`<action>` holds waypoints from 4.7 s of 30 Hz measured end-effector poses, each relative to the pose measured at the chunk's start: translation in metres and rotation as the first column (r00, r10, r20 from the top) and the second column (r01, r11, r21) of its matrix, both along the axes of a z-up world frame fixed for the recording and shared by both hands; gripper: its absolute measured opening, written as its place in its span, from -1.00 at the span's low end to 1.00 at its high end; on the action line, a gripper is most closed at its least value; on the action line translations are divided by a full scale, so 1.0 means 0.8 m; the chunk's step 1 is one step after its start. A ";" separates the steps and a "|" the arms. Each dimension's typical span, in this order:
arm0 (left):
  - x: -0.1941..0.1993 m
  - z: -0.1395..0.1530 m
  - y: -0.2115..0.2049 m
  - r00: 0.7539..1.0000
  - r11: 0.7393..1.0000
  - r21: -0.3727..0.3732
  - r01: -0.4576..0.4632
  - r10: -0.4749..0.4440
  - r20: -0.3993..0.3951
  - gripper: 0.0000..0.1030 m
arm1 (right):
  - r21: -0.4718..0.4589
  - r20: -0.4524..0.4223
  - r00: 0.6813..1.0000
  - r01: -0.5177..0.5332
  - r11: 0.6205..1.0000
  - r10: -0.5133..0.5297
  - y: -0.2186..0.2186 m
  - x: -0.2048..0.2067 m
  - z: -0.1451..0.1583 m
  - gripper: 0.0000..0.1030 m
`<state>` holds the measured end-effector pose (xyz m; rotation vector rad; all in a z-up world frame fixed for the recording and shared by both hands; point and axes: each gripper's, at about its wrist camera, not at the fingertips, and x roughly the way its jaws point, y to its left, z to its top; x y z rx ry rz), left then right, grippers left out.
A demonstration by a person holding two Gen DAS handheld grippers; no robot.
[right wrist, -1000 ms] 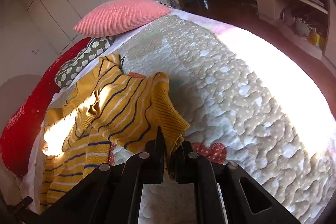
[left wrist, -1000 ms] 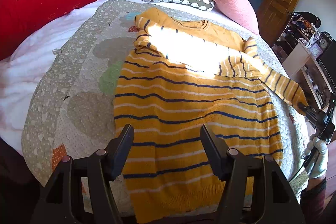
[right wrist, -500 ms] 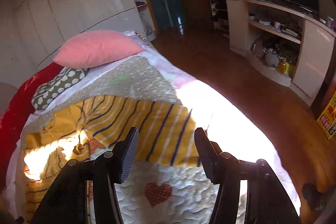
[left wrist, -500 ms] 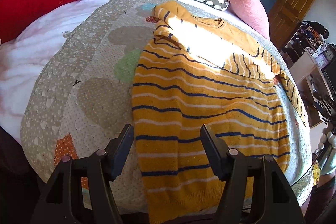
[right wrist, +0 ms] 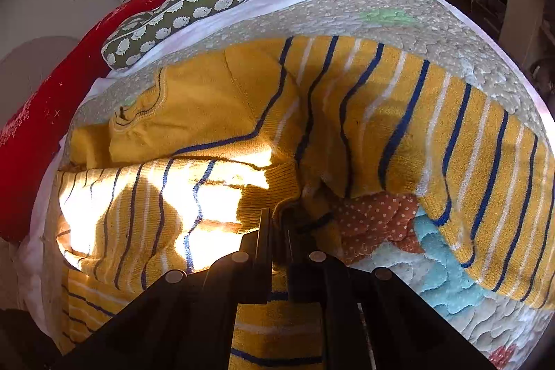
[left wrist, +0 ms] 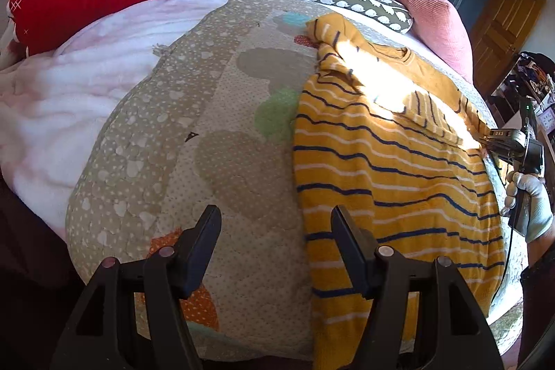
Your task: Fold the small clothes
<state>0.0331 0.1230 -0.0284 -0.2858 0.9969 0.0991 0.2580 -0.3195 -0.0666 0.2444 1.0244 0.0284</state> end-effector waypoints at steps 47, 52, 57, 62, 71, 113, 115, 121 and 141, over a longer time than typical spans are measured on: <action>0.084 0.041 -0.017 0.990 0.992 0.024 0.123 -0.125 0.066 0.03 | 0.363 0.197 0.975 -0.168 0.916 0.101 0.002 -0.298 0.040 -0.26; 0.178 0.021 -0.007 0.993 0.988 -0.126 0.085 -0.074 0.094 0.03 | 0.307 0.253 0.906 -0.407 0.860 0.338 0.103 -0.180 0.114 -0.18; 0.253 -0.054 0.009 0.999 0.967 -0.255 0.015 -0.024 -0.031 -0.73 | 0.153 0.151 0.843 -0.535 0.831 0.516 0.243 -0.051 0.141 0.04; 0.248 -0.079 0.021 1.000 0.929 -0.370 -0.011 0.021 0.022 -0.70 | 0.072 0.029 0.786 -0.618 0.783 0.618 0.381 0.056 0.122 0.04; 0.240 -0.086 0.015 0.995 0.931 -0.365 0.005 0.033 0.097 -0.64 | -0.131 -0.268 0.637 -0.767 0.628 0.722 0.527 0.120 0.030 -0.58; 0.130 0.059 -0.056 0.974 0.975 -0.180 0.130 -0.092 0.206 0.08 | 0.552 -0.011 0.773 0.533 0.641 -0.634 -0.341 -0.253 -0.026 -0.12; 0.122 0.061 -0.063 0.974 0.972 -0.188 0.143 -0.104 0.203 0.08 | 0.518 0.034 0.780 0.522 0.678 -0.625 -0.341 -0.238 -0.017 -0.17; 0.098 0.062 -0.061 0.971 0.979 -0.138 0.151 -0.120 0.207 0.08 | 0.271 0.268 0.866 0.353 0.895 -0.423 -0.257 -0.196 0.097 -0.88; 0.096 0.023 0.058 0.986 0.976 -0.219 0.018 0.019 0.166 0.13 | 0.425 0.104 0.865 -0.485 0.764 0.490 0.336 -0.003 0.032 -0.52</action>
